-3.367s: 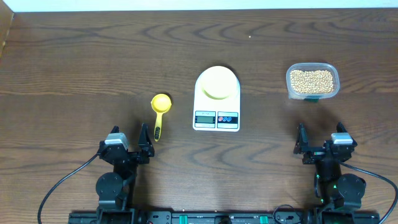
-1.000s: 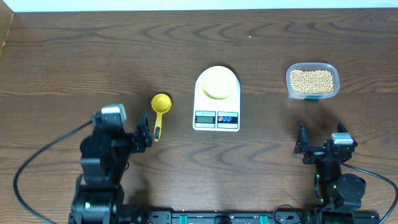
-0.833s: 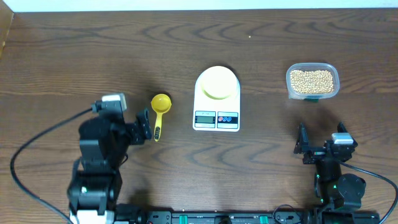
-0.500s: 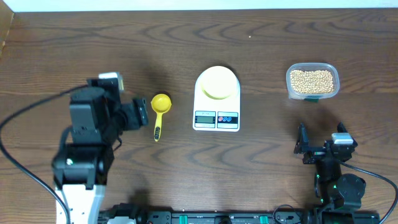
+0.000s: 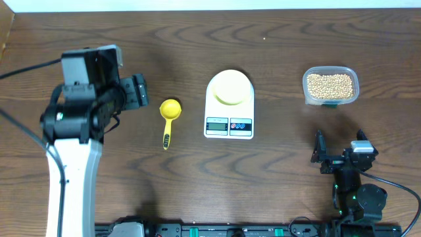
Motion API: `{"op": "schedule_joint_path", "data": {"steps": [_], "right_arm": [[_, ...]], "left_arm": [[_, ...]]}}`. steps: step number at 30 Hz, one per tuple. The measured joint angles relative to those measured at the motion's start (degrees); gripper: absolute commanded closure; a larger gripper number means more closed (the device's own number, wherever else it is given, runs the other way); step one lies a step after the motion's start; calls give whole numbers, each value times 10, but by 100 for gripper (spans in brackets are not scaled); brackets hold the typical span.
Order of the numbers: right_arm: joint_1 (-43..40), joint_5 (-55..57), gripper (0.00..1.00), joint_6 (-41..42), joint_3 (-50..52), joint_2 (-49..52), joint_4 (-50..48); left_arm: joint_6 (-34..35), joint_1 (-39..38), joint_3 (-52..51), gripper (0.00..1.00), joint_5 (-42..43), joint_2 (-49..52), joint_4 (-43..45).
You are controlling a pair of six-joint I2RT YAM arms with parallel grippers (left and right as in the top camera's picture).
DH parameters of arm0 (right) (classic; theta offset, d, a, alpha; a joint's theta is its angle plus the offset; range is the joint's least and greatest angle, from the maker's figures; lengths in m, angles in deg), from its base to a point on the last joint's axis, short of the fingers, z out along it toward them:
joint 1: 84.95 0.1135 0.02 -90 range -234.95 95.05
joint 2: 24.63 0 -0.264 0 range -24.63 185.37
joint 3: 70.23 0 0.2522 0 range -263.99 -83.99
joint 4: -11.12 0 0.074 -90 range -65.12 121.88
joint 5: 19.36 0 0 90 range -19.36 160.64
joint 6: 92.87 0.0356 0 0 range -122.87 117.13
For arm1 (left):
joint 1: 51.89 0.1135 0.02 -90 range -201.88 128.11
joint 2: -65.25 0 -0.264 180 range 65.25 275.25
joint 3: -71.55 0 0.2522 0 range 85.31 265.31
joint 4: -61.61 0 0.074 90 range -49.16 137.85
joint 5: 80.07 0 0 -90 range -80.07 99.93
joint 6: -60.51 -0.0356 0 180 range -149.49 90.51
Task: Scoop item into bowl and weigh 50g on scale
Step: 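Move the left gripper forward over the yellow scoop handle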
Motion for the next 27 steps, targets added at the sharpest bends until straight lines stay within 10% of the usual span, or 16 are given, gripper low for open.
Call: {"op": "schedule_joint_path", "data": {"steps": [27], "right_arm": [[0,0,1,1,0,0,0]], "left_arm": [[-32,-9,6,18,42,242,-4]]}}
